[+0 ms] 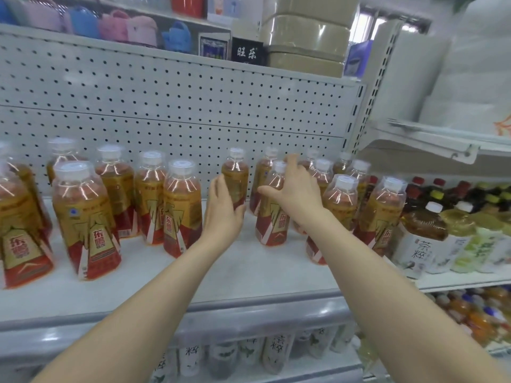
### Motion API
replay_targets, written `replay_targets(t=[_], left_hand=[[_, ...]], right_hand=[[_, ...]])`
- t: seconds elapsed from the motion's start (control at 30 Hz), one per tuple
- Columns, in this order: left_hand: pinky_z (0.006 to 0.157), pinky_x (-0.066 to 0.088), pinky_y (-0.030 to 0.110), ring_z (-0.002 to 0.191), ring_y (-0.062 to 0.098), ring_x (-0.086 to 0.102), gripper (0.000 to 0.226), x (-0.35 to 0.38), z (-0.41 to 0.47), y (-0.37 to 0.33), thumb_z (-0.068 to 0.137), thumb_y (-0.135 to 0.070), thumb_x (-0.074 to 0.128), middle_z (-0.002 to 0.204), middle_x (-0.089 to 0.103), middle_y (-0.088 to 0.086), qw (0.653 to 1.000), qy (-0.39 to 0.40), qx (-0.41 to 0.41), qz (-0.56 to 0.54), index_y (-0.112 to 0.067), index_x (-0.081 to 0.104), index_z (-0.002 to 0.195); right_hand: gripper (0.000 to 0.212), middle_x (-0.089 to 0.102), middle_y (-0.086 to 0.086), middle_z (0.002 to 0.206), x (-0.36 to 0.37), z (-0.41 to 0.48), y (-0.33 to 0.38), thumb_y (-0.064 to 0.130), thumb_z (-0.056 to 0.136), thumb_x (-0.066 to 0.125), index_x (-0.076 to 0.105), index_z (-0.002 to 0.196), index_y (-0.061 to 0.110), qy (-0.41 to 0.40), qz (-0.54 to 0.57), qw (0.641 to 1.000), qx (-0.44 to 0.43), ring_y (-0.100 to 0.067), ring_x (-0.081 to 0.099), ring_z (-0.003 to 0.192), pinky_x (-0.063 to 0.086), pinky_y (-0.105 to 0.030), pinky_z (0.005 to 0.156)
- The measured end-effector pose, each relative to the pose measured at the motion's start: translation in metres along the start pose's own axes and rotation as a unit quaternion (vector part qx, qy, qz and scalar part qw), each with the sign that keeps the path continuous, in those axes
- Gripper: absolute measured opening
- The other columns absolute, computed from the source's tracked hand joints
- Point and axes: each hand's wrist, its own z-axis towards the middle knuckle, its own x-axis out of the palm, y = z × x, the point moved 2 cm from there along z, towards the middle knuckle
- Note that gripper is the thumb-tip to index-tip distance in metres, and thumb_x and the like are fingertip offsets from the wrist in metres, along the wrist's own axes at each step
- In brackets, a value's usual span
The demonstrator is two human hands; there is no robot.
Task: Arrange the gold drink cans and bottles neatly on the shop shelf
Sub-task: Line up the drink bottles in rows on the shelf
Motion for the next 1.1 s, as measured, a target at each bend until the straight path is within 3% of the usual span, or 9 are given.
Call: replay_targets(t=[0.13, 0.47, 0.57, 0.63, 0.7, 0.8, 0.87, 1.0, 1.1], left_hand=[[0.12, 0.021, 0.043, 0.15, 0.025, 0.009, 0.091, 0.012, 0.014, 0.002, 0.095, -0.015, 0.061, 0.164, -0.002, 0.006, 0.997, 0.0, -0.073, -0.017, -0.013, -0.008, 0.156], [0.112, 0.036, 0.048, 0.142, 0.032, 0.033, 0.091, 0.031, 0.04, 0.013, 0.092, -0.016, 0.065, 0.157, 0.027, 0.013, 0.988, -0.007, -0.145, -0.056, -0.012, 0.002, 0.157], [0.109, 0.04, 0.05, 0.138, 0.033, 0.039, 0.092, 0.033, 0.047, 0.015, 0.087, -0.018, 0.072, 0.153, 0.034, 0.012, 0.987, -0.017, -0.151, -0.061, -0.014, 0.011, 0.155], [0.107, 0.042, 0.052, 0.133, 0.033, 0.045, 0.087, 0.034, 0.051, 0.018, 0.085, -0.019, 0.074, 0.148, 0.041, 0.011, 0.985, -0.022, -0.153, -0.077, -0.015, 0.019, 0.152], [0.105, 0.043, 0.053, 0.128, 0.032, 0.05, 0.077, 0.036, 0.054, 0.02, 0.084, -0.018, 0.074, 0.141, 0.047, 0.009, 0.984, -0.023, -0.152, -0.087, -0.016, 0.027, 0.146], [0.104, 0.044, 0.05, 0.127, 0.031, 0.05, 0.072, 0.037, 0.054, 0.023, 0.086, -0.019, 0.073, 0.14, 0.047, 0.007, 0.985, -0.019, -0.153, -0.081, -0.017, 0.03, 0.144], [0.104, 0.044, 0.05, 0.128, 0.03, 0.05, 0.071, 0.037, 0.054, 0.025, 0.086, -0.02, 0.072, 0.139, 0.048, 0.005, 0.986, -0.011, -0.151, -0.072, -0.019, 0.029, 0.143], [0.104, 0.044, 0.047, 0.128, 0.029, 0.049, 0.074, 0.034, 0.056, 0.024, 0.086, -0.02, 0.073, 0.14, 0.048, 0.005, 0.986, 0.001, -0.153, -0.064, -0.019, 0.028, 0.145], [0.104, 0.044, 0.048, 0.128, 0.03, 0.05, 0.076, 0.033, 0.056, 0.024, 0.086, -0.021, 0.073, 0.14, 0.048, 0.005, 0.986, 0.001, -0.157, -0.061, -0.02, 0.027, 0.146]], right_hand=[[0.078, 0.058, -0.016, 0.118, 0.005, -0.001, 0.0, 0.051, 0.087, 0.07, 0.027, 0.144, 0.017, -0.018, -0.012, 1.0, -0.019, -0.037, 0.06, 0.107, 0.044, -0.037, 0.077], [0.076, 0.056, -0.015, 0.117, -0.001, 0.019, -0.002, 0.053, 0.085, 0.071, 0.03, 0.138, 0.017, 0.03, -0.037, 0.999, -0.007, -0.037, 0.059, 0.107, 0.048, -0.043, 0.083], [0.065, 0.051, -0.012, 0.124, -0.021, 0.041, 0.003, 0.06, 0.09, 0.058, 0.039, 0.134, 0.016, 0.021, -0.057, 0.998, -0.002, -0.034, 0.056, 0.11, 0.046, -0.042, 0.085], [0.052, 0.048, -0.011, 0.134, -0.034, 0.062, 0.005, 0.048, 0.097, 0.053, 0.041, 0.139, 0.019, 0.007, -0.023, 1.0, -0.005, -0.032, 0.056, 0.11, 0.045, -0.04, 0.085], [0.05, 0.049, -0.012, 0.139, -0.037, 0.084, 0.007, 0.034, 0.1, 0.053, 0.04, 0.146, 0.021, 0.041, -0.012, 0.999, -0.027, -0.027, 0.06, 0.103, 0.047, -0.035, 0.082], [0.058, 0.053, -0.008, 0.139, -0.023, 0.107, 0.009, 0.024, 0.097, 0.056, 0.035, 0.152, 0.023, 0.157, -0.023, 0.987, -0.03, -0.016, 0.06, 0.076, 0.045, -0.024, 0.059], [0.065, 0.054, -0.006, 0.139, -0.011, 0.118, 0.011, 0.023, 0.093, 0.063, 0.036, 0.151, 0.026, 0.216, -0.001, 0.976, -0.01, -0.013, 0.062, 0.075, 0.046, -0.022, 0.052], [0.055, 0.061, -0.005, 0.109, -0.002, 0.129, 0.014, 0.017, 0.09, 0.07, 0.048, 0.141, 0.022, 0.251, 0.037, 0.967, 0.023, -0.01, 0.047, 0.055, 0.036, -0.017, 0.037], [0.051, 0.05, 0.0, 0.084, 0.0, 0.134, 0.015, 0.019, 0.09, 0.071, 0.05, 0.136, 0.018, 0.249, 0.018, 0.968, 0.028, -0.012, 0.042, 0.055, 0.036, -0.021, 0.044]])
